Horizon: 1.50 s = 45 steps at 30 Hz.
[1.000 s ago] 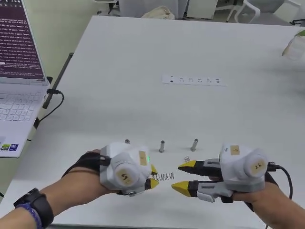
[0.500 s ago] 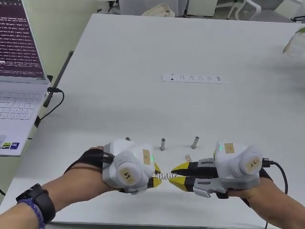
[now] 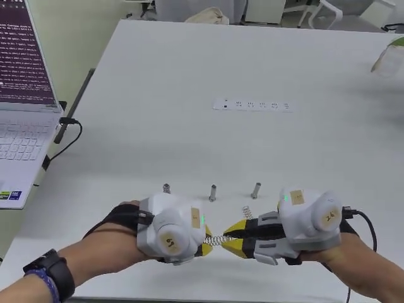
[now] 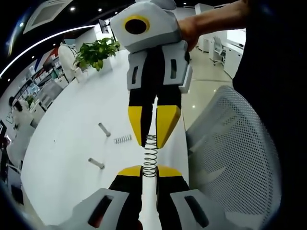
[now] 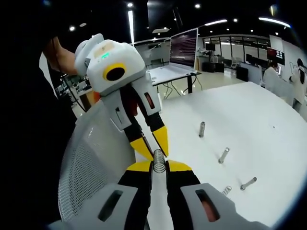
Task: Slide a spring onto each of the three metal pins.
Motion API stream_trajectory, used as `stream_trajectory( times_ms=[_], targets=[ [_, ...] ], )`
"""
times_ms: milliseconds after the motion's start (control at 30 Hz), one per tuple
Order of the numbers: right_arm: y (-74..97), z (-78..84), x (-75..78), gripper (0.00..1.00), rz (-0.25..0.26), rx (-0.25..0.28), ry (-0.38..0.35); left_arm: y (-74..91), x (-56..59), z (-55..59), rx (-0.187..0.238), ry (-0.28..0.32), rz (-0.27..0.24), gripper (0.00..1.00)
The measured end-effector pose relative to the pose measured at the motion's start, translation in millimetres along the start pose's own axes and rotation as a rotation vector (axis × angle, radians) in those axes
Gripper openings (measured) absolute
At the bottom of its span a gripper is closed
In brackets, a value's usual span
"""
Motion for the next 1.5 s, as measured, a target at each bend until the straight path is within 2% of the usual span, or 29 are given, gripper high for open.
stream_trajectory(
  times_ms=[267,467,767,1300,1500],
  targets=[
    [1.6,-9.6,3.3,0.08,-0.024,-0.115,0.107,-6.2,-1.0,-2.1,0.035,0.043,-0.017,0.02],
    [3.6,-22.1,5.5,0.08,-0.039,-0.155,0.170,-6.0,-5.8,-5.7,0.086,0.091,-0.038,0.02],
    [9.6,-30.8,9.2,0.10,-0.078,-0.225,0.258,0.8,-10.1,-14.6,0.154,0.111,-0.054,0.02],
    [0.0,-28.2,5.4,0.13,-0.143,-0.303,0.353,4.2,-8.0,-18.8,0.153,0.089,-0.049,0.02],
    [-2.2,-28.1,5.8,0.10,-0.153,-0.327,0.380,2.9,-7.1,-20.5,0.140,0.066,-0.040,0.02]
  ],
)
Point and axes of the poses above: the centre of the closed fingertips' face, and the gripper's own axes: y roughly backward along the fingers, x roughly to its right, z roughly out of its underside, the point moved 6 cm from there along y, roughly backward along the fingers, and after that the axes turned 3 degrees about x, right-handed, at the moved point
